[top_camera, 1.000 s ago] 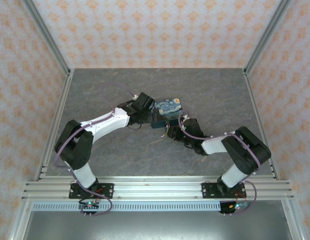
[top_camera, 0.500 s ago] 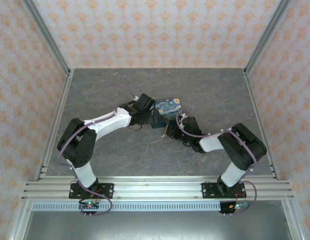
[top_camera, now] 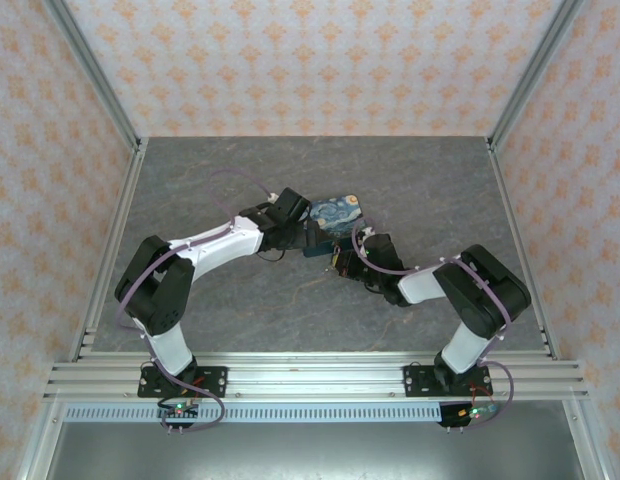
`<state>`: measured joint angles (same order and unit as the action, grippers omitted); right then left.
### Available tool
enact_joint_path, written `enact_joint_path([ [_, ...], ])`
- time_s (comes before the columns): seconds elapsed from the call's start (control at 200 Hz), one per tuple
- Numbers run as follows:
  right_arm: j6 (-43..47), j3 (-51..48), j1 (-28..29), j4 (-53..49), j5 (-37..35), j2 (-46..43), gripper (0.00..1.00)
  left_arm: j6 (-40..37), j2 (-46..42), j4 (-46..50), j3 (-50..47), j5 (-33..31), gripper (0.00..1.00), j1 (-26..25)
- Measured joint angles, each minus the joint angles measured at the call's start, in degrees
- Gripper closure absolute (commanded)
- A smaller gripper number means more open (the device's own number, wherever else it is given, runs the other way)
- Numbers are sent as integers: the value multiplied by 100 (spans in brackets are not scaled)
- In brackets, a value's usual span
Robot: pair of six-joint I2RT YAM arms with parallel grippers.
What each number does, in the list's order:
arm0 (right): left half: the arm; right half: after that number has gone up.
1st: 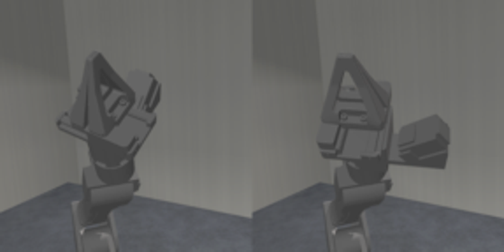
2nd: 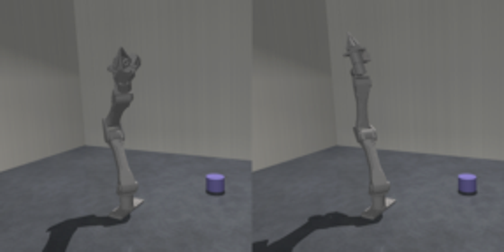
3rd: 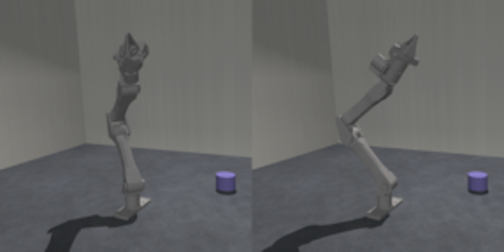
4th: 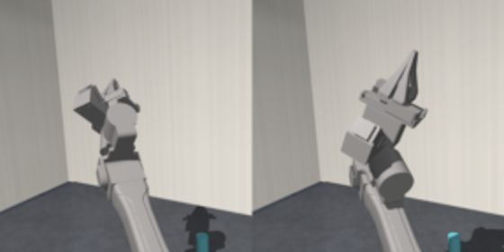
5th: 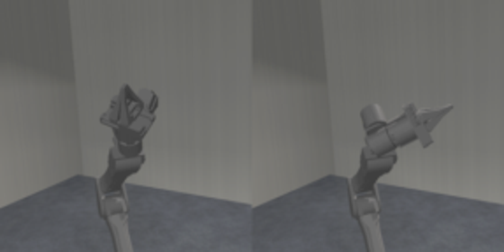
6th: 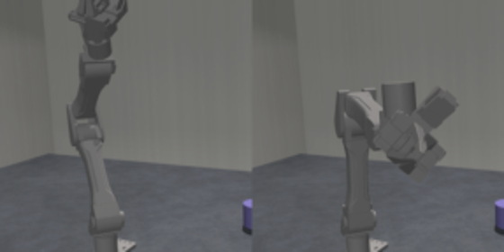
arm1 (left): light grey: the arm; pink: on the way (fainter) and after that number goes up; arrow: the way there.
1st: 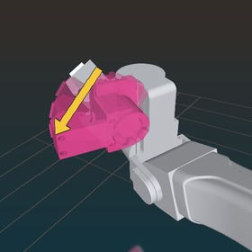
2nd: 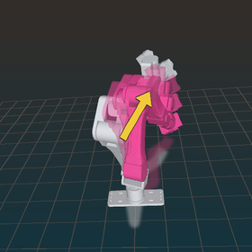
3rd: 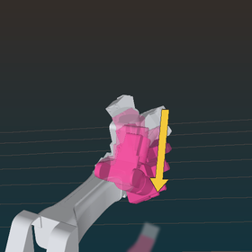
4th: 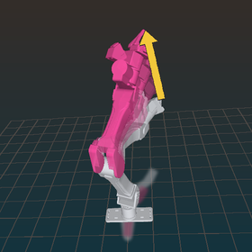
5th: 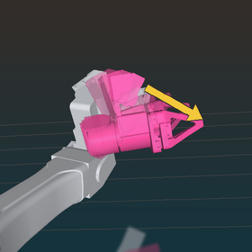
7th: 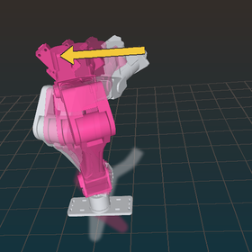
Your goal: Unlock a padlock with a key
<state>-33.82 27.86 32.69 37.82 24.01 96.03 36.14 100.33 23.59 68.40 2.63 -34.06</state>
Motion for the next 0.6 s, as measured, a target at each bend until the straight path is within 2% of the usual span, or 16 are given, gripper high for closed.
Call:
enact_joint_path([
  [0.601, -1128, -479, -11, 975, -216, 0, 100, 302, -142, -776, -501, 201, 0, 0],
])
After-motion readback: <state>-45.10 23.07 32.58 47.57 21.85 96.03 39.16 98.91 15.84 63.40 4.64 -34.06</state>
